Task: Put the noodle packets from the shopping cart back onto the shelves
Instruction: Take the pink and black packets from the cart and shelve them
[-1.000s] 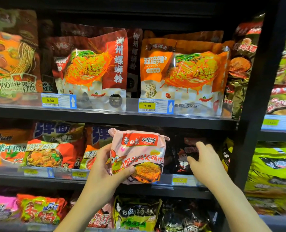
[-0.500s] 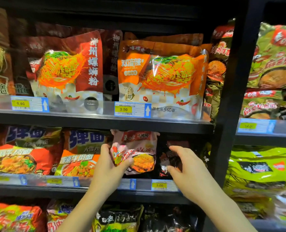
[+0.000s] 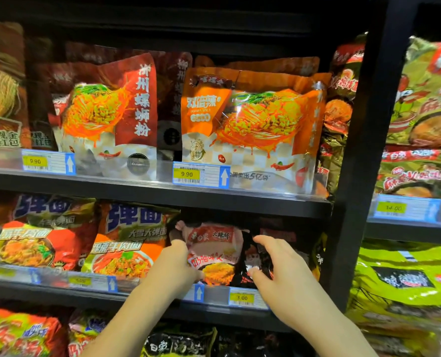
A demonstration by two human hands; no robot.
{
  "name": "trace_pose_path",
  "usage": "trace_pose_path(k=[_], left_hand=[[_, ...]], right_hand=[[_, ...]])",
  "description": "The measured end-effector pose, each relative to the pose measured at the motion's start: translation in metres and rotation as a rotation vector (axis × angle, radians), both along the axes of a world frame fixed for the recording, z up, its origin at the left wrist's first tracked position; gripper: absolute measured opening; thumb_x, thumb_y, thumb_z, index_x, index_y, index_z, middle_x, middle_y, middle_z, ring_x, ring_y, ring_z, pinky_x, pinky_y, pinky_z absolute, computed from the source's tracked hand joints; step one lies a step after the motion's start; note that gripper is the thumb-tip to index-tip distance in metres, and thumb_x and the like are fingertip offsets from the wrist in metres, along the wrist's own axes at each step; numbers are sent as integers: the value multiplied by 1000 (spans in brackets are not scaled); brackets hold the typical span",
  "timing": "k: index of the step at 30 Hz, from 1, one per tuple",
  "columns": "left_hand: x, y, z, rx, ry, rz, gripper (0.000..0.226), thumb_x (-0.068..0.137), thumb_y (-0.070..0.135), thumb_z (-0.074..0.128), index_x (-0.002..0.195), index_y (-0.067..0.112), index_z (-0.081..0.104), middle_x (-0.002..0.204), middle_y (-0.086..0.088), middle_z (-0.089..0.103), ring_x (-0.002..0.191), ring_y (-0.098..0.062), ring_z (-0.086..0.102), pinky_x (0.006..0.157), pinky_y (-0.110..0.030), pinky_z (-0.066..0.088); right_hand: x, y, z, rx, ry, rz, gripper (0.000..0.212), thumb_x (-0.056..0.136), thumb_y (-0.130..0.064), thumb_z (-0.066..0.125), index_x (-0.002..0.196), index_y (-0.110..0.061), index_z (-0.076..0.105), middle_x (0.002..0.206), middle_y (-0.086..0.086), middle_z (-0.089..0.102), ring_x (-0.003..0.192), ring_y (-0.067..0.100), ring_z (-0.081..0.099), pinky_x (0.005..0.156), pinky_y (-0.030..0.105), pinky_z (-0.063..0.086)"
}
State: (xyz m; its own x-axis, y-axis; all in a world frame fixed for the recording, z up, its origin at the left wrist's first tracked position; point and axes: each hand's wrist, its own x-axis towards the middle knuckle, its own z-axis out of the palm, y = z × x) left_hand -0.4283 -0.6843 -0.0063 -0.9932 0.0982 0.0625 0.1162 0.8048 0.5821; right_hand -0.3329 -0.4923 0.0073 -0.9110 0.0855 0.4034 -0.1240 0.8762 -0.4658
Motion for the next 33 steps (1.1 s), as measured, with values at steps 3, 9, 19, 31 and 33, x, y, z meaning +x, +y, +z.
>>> trace_pose_path(k=[3, 9, 19, 31, 33], left_hand=[[-10, 6, -2, -110, 27, 38, 29, 93, 31, 71, 109, 11, 57, 107, -7, 61, 101, -24, 61, 74, -26, 44], [-49, 26, 6, -256, -151, 122, 86, 98, 26, 62, 159, 4, 5, 153, -19, 39, 136, -31, 48, 104, -35, 46], [-24, 19, -5, -231, 106, 163, 23, 98, 20, 61, 116, 7, 64, 105, -9, 64, 97, -24, 66, 78, -28, 54], [-9, -7, -3, -384, 551, 56, 17, 92, 7, 63, 98, 16, 50, 101, -8, 51, 93, -25, 45, 78, -33, 35], [-9, -7, 1, -371, 440, -14, 9, 97, 12, 59, 105, 14, 56, 111, -7, 58, 104, -26, 55, 84, -33, 46]], right_hand=[[-3, 1, -2, -4, -14, 6, 62, 101, -37, 59, 154, -42, 27, 154, -19, 35, 138, 5, 42, 106, 22, 42], [-7, 2, -7, -9, -31, 10, 62, 101, -38, 60, 154, -40, 28, 153, -18, 36, 134, 6, 45, 102, 22, 44], [-9, 0, -7, -18, -50, -19, 68, 98, -44, 62, 156, -38, 26, 151, -14, 39, 118, 7, 50, 97, 26, 47], [-1, -14, -14, -15, -45, -49, 73, 97, -45, 64, 157, -39, 24, 160, -15, 32, 144, 10, 38, 109, 29, 42], [2, -15, -14, -20, -37, -62, 73, 96, -45, 64, 157, -39, 25, 160, -16, 33, 144, 9, 38, 109, 29, 42]])
